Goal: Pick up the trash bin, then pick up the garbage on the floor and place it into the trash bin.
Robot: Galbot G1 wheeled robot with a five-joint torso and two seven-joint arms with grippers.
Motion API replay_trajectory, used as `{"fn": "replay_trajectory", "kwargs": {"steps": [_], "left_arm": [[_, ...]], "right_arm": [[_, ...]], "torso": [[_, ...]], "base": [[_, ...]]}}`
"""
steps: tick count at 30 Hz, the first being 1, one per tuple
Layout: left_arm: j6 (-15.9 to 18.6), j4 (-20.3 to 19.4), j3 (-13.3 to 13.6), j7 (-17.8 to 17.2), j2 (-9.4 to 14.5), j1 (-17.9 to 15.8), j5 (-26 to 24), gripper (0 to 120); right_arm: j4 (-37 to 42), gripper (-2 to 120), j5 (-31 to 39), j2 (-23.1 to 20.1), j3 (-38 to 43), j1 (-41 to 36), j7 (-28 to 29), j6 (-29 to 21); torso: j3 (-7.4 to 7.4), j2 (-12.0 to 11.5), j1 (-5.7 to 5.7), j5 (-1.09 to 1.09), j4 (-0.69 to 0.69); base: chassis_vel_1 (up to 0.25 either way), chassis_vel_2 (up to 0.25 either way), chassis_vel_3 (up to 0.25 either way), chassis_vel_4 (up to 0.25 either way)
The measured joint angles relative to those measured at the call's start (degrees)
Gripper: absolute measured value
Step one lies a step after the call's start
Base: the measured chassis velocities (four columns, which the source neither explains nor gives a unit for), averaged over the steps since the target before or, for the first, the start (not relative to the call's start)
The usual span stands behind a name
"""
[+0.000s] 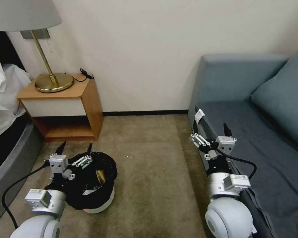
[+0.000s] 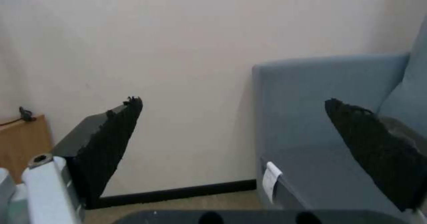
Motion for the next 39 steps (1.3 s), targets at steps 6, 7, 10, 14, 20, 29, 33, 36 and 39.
{"fn": "replay_trajectory", "kwargs": {"steps": [6,7,10,14,20,29,33,36,39], "left_arm": [[-0.1,-0.1,0.2,-0.2,-0.2,0.1,0.0,100],[-0.1,-0.1,0.3,-0.3,-0.2,0.1,0.0,100],[-0.3,-0.1,0.4,-0.8,-0.5,0.3,0.0,100],[-0.3,-0.1,0.4,-1.1,-0.6,0.2,0.0,100],[0.0,-0.3,0.3,-1.7,-0.7,-0.3,-0.3,100],[1.0,-1.0,0.3,-2.2,-1.2,-0.3,-0.4,100],[1.3,-1.0,0.3,-2.4,-1.2,-0.7,-0.4,100],[1.4,-1.0,0.3,-2.4,-1.3,-0.8,-0.4,100],[1.4,-0.9,0.4,-2.4,-1.4,-1.0,-0.4,100]], "right_arm": [[0.1,100,-0.1,0.1,0.1,-0.5,0.0,0.2],[0.1,100,-0.1,0.1,0.1,-0.6,0.0,0.3],[-0.2,100,-0.1,0.0,0.2,-0.7,0.1,0.4],[-0.3,100,-0.2,0.0,0.2,-0.7,0.1,0.4],[-0.3,100,-0.2,-0.2,0.2,-0.4,0.1,0.4],[-0.7,100,0.1,-0.7,-0.2,0.0,0.1,0.2],[-1.2,100,0.1,-0.6,-0.7,0.0,0.1,0.2],[-1.3,100,0.1,-0.5,-0.9,-0.1,0.1,0.2],[-1.4,100,0.0,-0.5,-1.0,-0.2,0.2,0.3]], "torso": [[0.0,0.0,0.0,0.0,0.0],[0.0,0.0,-0.01,0.0,0.0],[0.0,0.0,0.0,0.0,0.0],[0.0,0.0,0.0,0.0,0.0],[0.0,0.0,0.0,0.0,0.0],[0.0,0.0,0.0,0.0,0.0],[0.0,0.0,0.0,0.0,0.0],[0.0,0.0,0.0,0.0,0.0],[0.0,0.0,0.0,0.0,0.0]], "base": [[0.0,0.0,0.0,0.0],[0.0,0.0,0.0,0.0],[0.0,0.0,0.0,0.0],[0.0,0.0,0.0,0.0],[0.0,0.0,0.0,0.0],[0.0,0.0,0.0,0.0],[0.0,0.0,0.0,0.0],[0.0,0.0,0.0,0.0],[0.0,0.0,0.0,0.0]]}}
